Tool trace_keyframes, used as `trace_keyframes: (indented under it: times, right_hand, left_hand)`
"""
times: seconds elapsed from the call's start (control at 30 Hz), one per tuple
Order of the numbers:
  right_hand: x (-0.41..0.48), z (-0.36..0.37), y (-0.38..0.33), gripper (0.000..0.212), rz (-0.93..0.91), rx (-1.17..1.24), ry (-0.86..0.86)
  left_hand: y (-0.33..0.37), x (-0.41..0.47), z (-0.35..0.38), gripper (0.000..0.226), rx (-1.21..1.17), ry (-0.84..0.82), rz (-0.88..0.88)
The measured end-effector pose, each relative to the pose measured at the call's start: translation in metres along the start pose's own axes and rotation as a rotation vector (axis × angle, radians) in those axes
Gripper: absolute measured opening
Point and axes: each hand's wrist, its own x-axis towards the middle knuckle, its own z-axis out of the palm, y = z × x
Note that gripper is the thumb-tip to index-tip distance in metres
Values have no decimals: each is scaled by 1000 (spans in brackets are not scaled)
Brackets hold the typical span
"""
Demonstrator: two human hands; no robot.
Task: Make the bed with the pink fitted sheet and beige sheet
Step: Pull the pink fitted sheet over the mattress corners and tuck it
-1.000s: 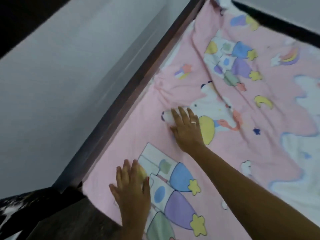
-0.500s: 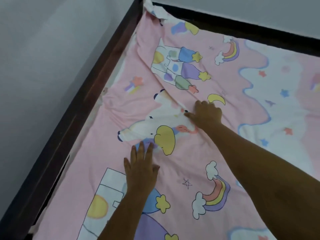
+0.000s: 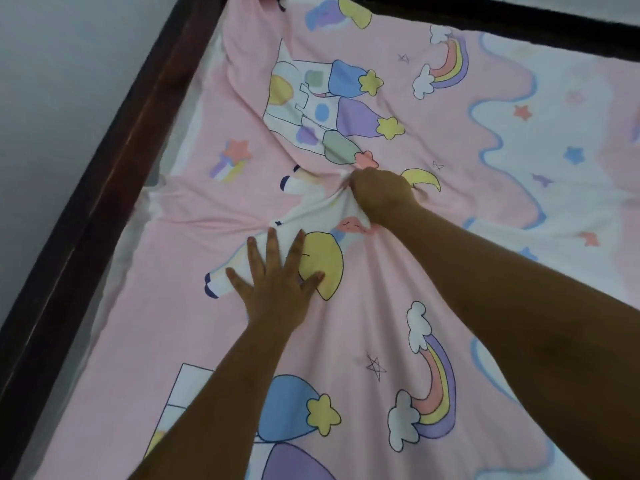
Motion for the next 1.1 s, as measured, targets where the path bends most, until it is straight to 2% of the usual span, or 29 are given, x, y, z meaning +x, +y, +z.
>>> trace_keyframes:
  times: [0.1,0.17,0.27,0.33,0.43,0.53,0.7,0.87,1.0,1.1]
  right_hand:
    - [15,-5,20,27,114,255,67]
    - [26,-14,31,39,177,375,115]
    - [43,-25,36,69,199,261,-67]
    - [52,-26,30,75,180,210,-141]
    - [65,-27,14,56,120,65,-222]
    - [76,-35,3,26,56,-81,-229]
    - [78,-31,-3,28,24,-158,-137]
    - [112,-57,20,34,156,-117,136]
    - [108,-30,10,33,286,124,106]
    - [111,-29,14,35,349,337,108]
  left_hand:
    - [-5,19,-5,72,17,33,-12]
    - [-7,32,-8,75,3,43,-30]
    - [-6,50,-17,74,-27,36,-47]
    - [-7,64,-27,67,-58,96,-62]
    - [-13,90,-45,55,-19,276,-46]
    - [-16,115,-62,52,61,310,-36]
    - [-13,152,-84,74,14,173,-58]
    - [-13,193,-105,92,9,143,-123]
    - [-35,211,-120,94,49,160,-261]
    - [-45,214,-120,78,102,150,-241]
